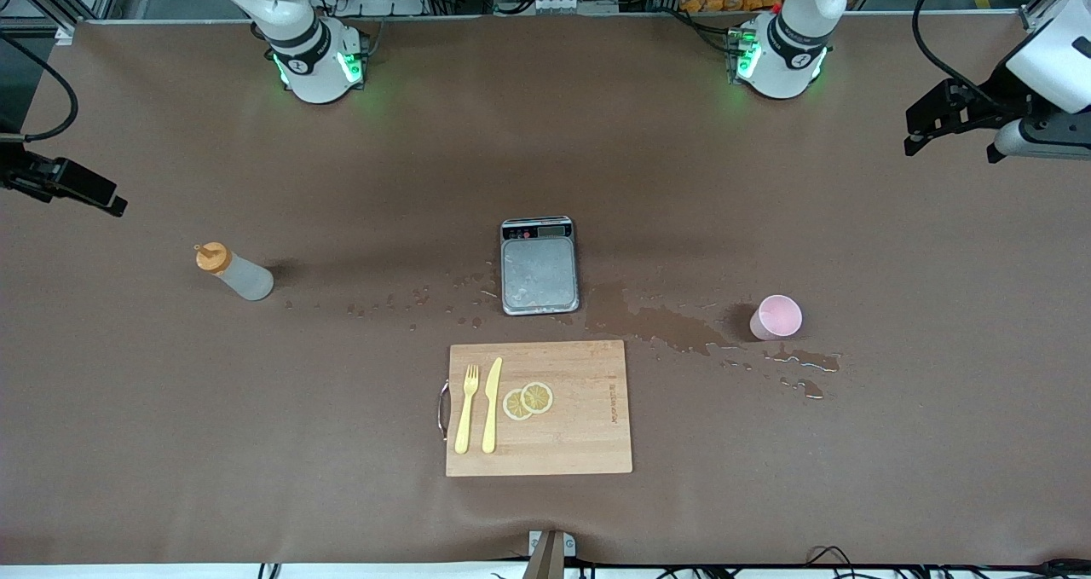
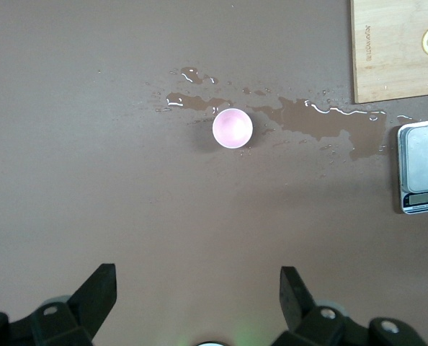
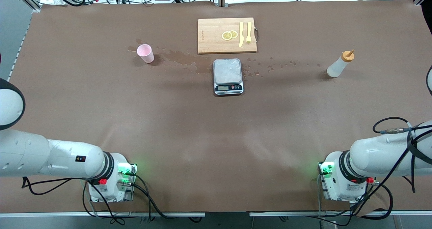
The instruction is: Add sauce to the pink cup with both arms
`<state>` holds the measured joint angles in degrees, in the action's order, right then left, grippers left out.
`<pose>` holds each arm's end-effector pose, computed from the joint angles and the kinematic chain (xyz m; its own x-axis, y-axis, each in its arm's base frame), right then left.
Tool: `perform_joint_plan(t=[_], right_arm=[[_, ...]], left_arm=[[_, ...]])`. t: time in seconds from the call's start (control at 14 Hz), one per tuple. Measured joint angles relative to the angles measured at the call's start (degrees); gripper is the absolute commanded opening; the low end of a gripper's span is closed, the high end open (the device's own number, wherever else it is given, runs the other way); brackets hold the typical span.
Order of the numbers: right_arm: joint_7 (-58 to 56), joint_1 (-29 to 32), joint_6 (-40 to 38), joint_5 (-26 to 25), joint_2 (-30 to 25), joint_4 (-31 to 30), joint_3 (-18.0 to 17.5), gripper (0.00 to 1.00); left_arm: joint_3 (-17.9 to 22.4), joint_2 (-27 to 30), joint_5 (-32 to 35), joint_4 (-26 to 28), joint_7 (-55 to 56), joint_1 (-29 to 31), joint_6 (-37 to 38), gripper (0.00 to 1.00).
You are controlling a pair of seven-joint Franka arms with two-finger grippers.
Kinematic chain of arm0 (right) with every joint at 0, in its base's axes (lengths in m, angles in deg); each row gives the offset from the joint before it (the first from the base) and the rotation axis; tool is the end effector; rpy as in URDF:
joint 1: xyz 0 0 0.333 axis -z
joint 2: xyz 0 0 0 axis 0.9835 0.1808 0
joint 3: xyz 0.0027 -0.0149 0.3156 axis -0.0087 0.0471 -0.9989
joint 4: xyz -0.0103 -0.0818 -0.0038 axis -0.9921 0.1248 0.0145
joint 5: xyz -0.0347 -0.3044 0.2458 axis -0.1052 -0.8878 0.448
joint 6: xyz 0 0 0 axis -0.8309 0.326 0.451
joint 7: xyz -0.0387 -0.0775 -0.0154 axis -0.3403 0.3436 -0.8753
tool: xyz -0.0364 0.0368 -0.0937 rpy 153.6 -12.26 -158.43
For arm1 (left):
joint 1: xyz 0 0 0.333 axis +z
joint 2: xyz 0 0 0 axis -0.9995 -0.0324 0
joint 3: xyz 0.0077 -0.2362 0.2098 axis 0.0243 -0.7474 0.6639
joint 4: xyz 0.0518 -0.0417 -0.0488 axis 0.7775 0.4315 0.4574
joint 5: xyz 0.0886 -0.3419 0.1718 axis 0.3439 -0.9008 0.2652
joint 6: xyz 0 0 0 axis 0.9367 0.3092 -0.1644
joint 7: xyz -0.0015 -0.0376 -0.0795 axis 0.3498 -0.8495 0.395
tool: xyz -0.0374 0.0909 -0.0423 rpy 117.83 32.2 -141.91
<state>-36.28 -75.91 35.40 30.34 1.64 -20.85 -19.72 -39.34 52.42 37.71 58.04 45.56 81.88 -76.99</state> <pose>0.5677 -0.0144 0.6408 0.9760 -0.2143 -0.0380 -0.2149 -0.9765 -0.0128 0.5183 -0.0733 0.6629 0.9934 -0.1150 0.0005 -0.1150 -0.9934 0.0055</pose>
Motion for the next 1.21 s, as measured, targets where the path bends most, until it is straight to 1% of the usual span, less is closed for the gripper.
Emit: perform_joint_plan(t=[0.71,1.07,1.21], right_arm=[[-0.01,0.31,0.13,-0.1,0.04,-0.62,0.08,1.0],[-0.03,3.28,-0.02,-0.09,2.22,-1.61,0.3,1.0],[0.08,4.22,-1.35,-0.05,2.53,-1.62,0.34,1.0]], left_arm=[[0.0,-0.33,0.01,0.0,-0.27,0.05,0.11,1.0],[0.03,-0.42,0.03,0.0,-0.27,0.08,0.11,1.0],[0.06,-0.45,0.03,0.0,-0.27,0.11,0.13,1.0]])
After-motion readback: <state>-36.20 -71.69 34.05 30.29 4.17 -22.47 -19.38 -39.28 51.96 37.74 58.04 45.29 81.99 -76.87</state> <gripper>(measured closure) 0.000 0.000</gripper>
